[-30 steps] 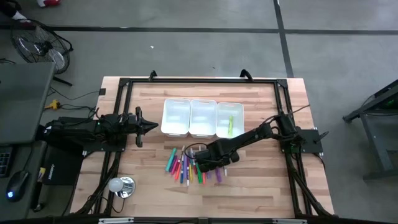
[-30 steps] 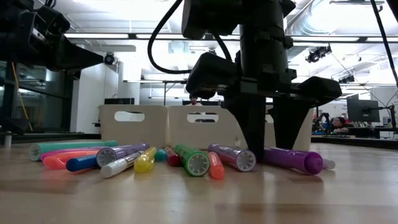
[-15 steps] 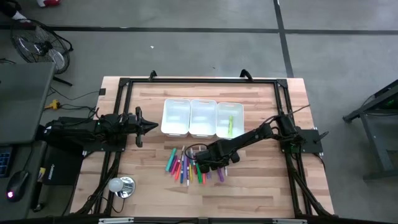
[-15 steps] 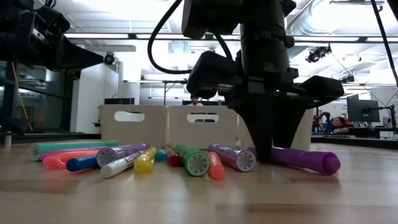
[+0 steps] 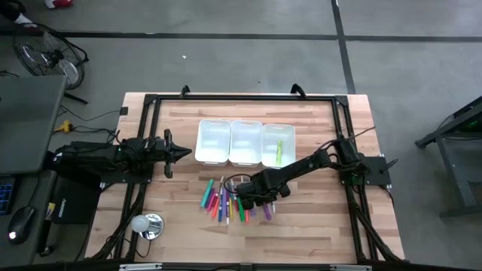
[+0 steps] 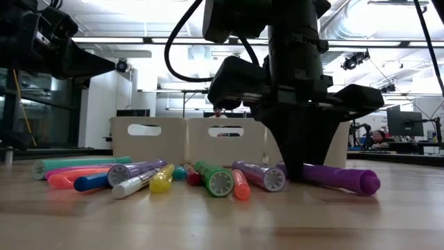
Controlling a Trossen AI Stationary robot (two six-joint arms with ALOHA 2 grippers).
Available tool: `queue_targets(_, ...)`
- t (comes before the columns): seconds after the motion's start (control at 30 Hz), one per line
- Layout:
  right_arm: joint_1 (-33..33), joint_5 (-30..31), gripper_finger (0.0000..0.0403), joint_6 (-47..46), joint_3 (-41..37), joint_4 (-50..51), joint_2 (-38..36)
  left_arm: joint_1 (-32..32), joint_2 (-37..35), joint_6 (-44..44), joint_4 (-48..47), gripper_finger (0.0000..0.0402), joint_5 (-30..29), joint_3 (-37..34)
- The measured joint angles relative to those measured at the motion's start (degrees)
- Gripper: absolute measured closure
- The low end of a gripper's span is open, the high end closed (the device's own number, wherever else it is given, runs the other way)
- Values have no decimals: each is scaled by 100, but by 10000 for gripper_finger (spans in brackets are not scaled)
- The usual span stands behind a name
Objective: Pick & Place Markers
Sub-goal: Put the violet highlighter into the right white bin
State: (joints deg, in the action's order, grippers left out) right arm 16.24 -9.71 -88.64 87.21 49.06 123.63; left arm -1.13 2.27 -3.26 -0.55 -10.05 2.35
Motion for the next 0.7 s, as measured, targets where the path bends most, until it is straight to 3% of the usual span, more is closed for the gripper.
queue_targets(0.5, -75, -149, 345, 209, 707, 267, 11, 0, -1, 0, 1, 394, 0, 0)
queue_targets(0.7, -165, 11, 345, 351, 1391, 993, 2, 0, 0, -1, 0, 394, -1, -1)
